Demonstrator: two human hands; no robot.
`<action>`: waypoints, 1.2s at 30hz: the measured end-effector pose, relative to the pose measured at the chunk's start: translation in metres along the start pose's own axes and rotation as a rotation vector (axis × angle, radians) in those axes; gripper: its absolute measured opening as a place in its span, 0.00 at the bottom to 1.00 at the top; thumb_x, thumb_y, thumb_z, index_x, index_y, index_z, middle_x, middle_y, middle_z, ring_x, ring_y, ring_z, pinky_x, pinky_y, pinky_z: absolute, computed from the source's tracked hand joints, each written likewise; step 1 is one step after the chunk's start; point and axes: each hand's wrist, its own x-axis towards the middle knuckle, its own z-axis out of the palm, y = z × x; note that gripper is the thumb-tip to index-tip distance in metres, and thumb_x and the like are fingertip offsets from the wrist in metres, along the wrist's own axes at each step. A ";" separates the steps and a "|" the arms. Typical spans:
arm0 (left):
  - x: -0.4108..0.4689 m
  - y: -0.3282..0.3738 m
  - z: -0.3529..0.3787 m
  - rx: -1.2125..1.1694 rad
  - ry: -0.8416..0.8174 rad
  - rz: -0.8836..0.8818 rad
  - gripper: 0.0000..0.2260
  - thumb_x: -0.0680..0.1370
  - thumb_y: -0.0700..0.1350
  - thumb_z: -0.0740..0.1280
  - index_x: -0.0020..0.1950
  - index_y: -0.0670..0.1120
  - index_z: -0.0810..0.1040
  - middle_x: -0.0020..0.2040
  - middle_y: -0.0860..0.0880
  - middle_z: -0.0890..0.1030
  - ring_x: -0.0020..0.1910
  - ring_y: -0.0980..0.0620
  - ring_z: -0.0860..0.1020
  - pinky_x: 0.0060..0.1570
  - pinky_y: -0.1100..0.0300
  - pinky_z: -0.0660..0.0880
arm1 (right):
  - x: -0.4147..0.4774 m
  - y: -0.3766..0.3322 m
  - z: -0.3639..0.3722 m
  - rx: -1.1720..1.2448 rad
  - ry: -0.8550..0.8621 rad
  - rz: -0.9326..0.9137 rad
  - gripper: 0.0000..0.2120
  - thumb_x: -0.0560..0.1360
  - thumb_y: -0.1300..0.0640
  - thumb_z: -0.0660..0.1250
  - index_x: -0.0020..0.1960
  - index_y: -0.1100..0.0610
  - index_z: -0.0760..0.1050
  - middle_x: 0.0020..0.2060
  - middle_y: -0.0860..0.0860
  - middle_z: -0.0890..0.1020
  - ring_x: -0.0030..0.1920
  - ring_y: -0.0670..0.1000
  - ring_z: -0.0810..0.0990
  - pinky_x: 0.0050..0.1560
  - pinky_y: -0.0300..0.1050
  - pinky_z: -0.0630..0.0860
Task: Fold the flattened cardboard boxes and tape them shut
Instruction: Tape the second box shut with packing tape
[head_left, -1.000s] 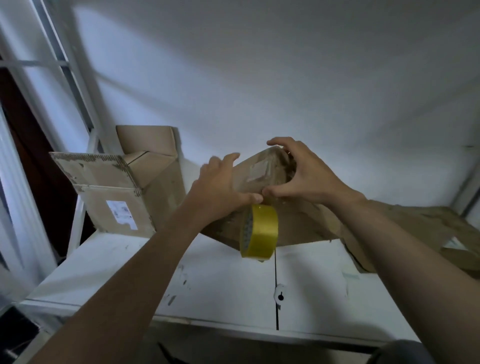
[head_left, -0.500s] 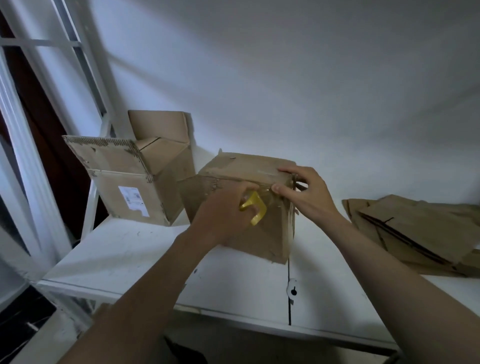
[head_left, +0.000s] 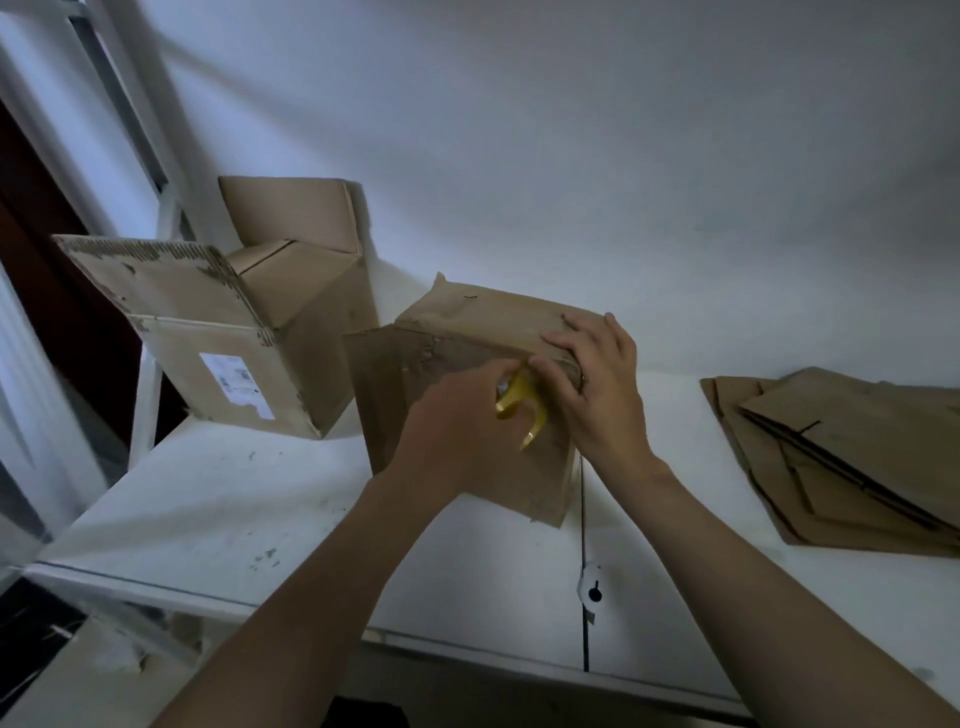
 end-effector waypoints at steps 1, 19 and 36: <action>0.002 -0.001 0.001 0.003 -0.004 0.002 0.21 0.81 0.55 0.65 0.72 0.50 0.72 0.56 0.51 0.81 0.52 0.51 0.78 0.56 0.55 0.76 | 0.001 0.003 0.002 -0.022 0.014 -0.013 0.21 0.77 0.36 0.60 0.63 0.45 0.76 0.70 0.40 0.69 0.77 0.49 0.54 0.56 0.37 0.65; 0.021 -0.026 0.012 -0.129 -0.087 -0.205 0.13 0.80 0.60 0.65 0.59 0.56 0.82 0.46 0.56 0.81 0.42 0.61 0.76 0.42 0.63 0.72 | -0.005 0.012 0.009 -0.243 0.079 -0.082 0.24 0.75 0.35 0.65 0.66 0.46 0.74 0.73 0.45 0.70 0.80 0.55 0.57 0.50 0.50 0.78; 0.012 -0.026 0.016 -0.188 -0.028 -0.253 0.10 0.79 0.56 0.68 0.57 0.57 0.84 0.44 0.58 0.81 0.47 0.57 0.79 0.50 0.58 0.75 | -0.089 0.064 -0.042 -0.461 -0.925 0.098 0.12 0.78 0.52 0.70 0.61 0.44 0.81 0.55 0.42 0.78 0.53 0.44 0.77 0.56 0.41 0.75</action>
